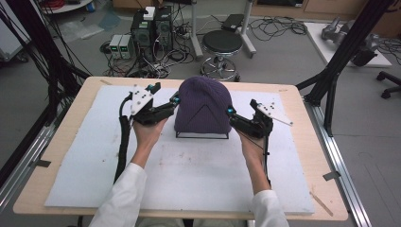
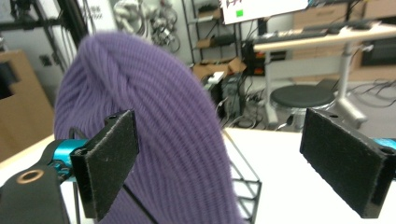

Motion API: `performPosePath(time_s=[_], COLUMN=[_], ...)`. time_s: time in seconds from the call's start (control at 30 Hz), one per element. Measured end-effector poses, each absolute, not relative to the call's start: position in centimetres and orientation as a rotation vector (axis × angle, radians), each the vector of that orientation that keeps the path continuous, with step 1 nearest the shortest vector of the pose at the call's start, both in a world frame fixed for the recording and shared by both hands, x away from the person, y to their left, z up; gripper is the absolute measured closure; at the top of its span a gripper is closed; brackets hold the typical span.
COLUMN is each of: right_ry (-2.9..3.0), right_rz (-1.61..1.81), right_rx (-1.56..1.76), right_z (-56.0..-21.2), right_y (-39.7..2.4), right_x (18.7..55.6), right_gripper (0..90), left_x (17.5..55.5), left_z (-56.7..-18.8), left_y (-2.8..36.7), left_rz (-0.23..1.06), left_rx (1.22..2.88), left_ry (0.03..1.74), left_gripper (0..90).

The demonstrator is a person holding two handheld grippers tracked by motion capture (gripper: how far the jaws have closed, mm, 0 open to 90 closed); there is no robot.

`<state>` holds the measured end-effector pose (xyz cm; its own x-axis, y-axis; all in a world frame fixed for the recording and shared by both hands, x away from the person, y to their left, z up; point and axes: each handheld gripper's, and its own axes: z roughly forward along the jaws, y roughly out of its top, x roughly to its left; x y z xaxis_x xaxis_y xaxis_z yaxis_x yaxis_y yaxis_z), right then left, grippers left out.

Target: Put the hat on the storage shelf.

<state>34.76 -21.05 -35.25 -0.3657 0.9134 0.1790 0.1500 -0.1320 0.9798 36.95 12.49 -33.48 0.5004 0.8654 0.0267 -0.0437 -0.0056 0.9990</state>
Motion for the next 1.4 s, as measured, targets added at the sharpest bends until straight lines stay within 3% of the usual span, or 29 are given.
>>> performPosePath(time_s=[0.3, 0.53, 1.0, 1.4], right_ry=[1.277, 1.212, 1.141, 1.131], right_rz=[1.425, 1.469, 1.43, 1.414], right_rx=[1.162, 1.169, 1.206, 1.185], right_z=[-33.8, -33.5, -34.9, -36.5], right_y=[-22.7, -26.6, -31.1, -31.6], right_x=[30.8, 27.8, 24.4, 22.6], right_gripper=[10.0, 10.0, 10.0, 10.0], left_x=[35.1, 33.3, 29.9, 26.9], left_z=[-32.4, -31.8, -32.6, -35.0], left_y=[17.0, 21.1, 28.0, 31.4], left_rz=[0.896, 0.889, 0.969, 1.053], left_rx=[1.207, 1.157, 1.141, 1.125], left_ry=[0.826, 0.819, 0.851, 0.871], left_gripper=[27.2, 24.0, 18.6, 18.0])
